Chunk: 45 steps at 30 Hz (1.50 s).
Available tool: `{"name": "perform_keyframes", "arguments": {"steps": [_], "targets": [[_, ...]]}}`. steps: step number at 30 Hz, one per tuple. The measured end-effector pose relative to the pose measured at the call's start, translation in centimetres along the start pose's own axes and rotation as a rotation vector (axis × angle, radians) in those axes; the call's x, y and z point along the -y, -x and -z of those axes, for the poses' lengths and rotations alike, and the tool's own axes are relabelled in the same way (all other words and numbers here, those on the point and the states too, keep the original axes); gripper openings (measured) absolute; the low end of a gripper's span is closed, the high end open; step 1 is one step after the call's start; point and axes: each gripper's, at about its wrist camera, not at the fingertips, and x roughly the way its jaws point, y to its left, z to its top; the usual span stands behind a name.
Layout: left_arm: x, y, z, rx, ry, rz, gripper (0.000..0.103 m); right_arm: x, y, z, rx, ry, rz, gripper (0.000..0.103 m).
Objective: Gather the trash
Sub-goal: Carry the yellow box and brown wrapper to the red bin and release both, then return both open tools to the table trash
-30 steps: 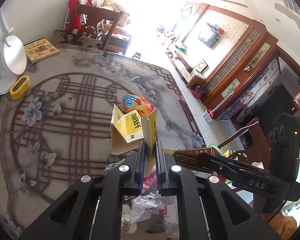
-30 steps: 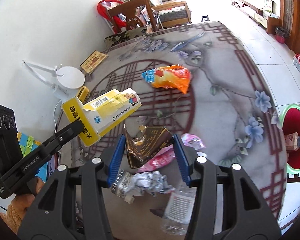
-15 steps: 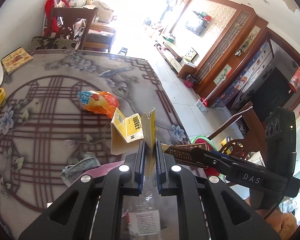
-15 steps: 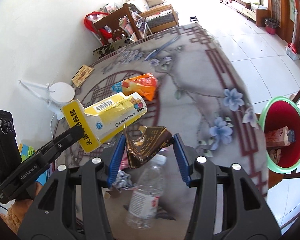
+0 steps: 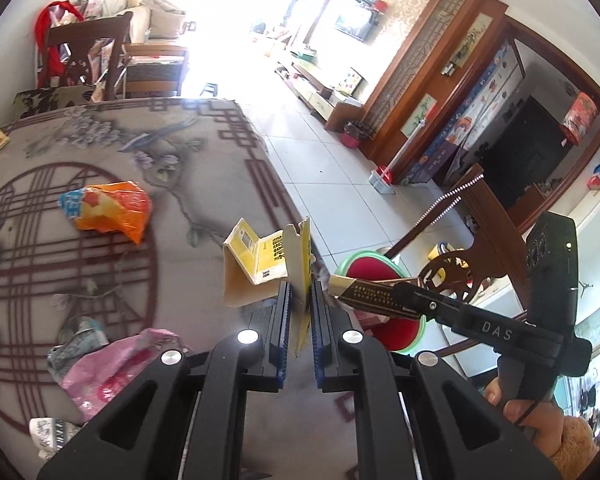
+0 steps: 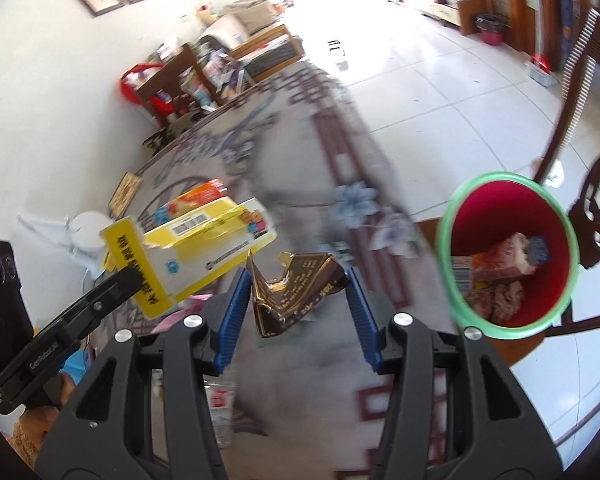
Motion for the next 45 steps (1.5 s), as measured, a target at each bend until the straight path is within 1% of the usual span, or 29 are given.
{"name": "perform_keyframes", "arguments": {"steps": [6, 8, 11, 13, 14, 15, 16, 17, 19, 22, 27, 29, 31, 33, 34, 35, 36, 37, 42, 45], "targets": [[3.3, -2.3, 0.0, -0.038, -0.037, 0.029, 0.007, 6.6, 1.5, -0.7, 0.022, -0.088, 0.084, 0.048], [4.5, -3.0, 0.0, -0.05, -0.056, 0.041, 0.007, 8.9, 2.0, -1.0, 0.037, -0.111, 0.126, 0.048], [6.2, -4.2, 0.0, -0.069, -0.084, 0.057, 0.007, 11.7, 2.2, -1.8, 0.055, -0.129, 0.181, 0.048], [7.4, -5.0, 0.1, -0.085, -0.108, 0.07, 0.007, 13.1, 2.0, -2.4, 0.05, -0.127, 0.214, 0.049], [8.1, -5.4, 0.1, -0.093, -0.12, 0.077, 0.007, 13.8, 1.9, -2.6, 0.044, -0.129, 0.234, 0.054], [8.6, -5.7, 0.1, -0.102, -0.132, 0.085, 0.007, 14.5, 2.0, -2.9, 0.046, -0.143, 0.258, 0.062], [9.6, -6.2, 0.2, -0.113, -0.149, 0.097, 0.007, 15.0, 2.2, -2.9, 0.059, -0.156, 0.264, 0.079], [10.2, -6.6, 0.2, -0.121, -0.163, 0.106, 0.007, 15.4, 2.7, -2.9, 0.078, -0.169, 0.258, 0.081], [11.4, -7.4, 0.2, -0.138, -0.191, 0.124, 0.007, 16.2, 3.7, -2.6, 0.104, -0.184, 0.245, 0.083], [13.5, -9.4, 0.4, -0.174, -0.234, 0.155, 0.007, 17.0, 4.8, -1.7, 0.122, -0.212, 0.265, 0.085], [16.9, -12.8, 0.5, -0.221, -0.312, 0.19, 0.007, 19.2, 6.0, 0.3, 0.102, -0.296, 0.275, 0.086], [17.8, -13.6, 0.5, -0.226, -0.339, 0.197, 0.007, 20.1, 6.3, 1.2, 0.086, -0.327, 0.288, 0.086], [18.6, -14.4, 0.4, -0.226, -0.359, 0.202, 0.008, 20.8, 7.0, 2.0, 0.092, -0.353, 0.298, 0.086], [19.2, -15.3, 0.3, -0.229, -0.364, 0.202, 0.011, 21.1, 7.6, 2.6, 0.1, -0.365, 0.307, 0.086], [19.2, -15.7, 0.4, -0.239, -0.362, 0.194, 0.016, 21.2, 7.8, 2.8, 0.103, -0.369, 0.309, 0.086], [19.2, -16.3, 0.4, -0.259, -0.351, 0.179, 0.031, 21.2, 7.9, 3.0, 0.104, -0.371, 0.31, 0.086], [18.9, -16.6, 0.5, -0.27, -0.328, 0.161, 0.042, 21.2, 8.0, 3.2, 0.106, -0.374, 0.308, 0.086], [18.5, -16.4, 0.5, -0.262, -0.312, 0.158, 0.049, 21.1, 8.1, 3.4, 0.108, -0.375, 0.305, 0.086], [16.6, -13.6, 0.3, -0.195, -0.296, 0.127, 0.05, 19.2, 7.8, 3.4, 0.11, -0.337, 0.288, 0.086], [14.7, -11.5, 0.1, -0.16, -0.267, 0.1, 0.051, 17.4, 6.9, 3.0, 0.097, -0.303, 0.259, 0.086]]}}
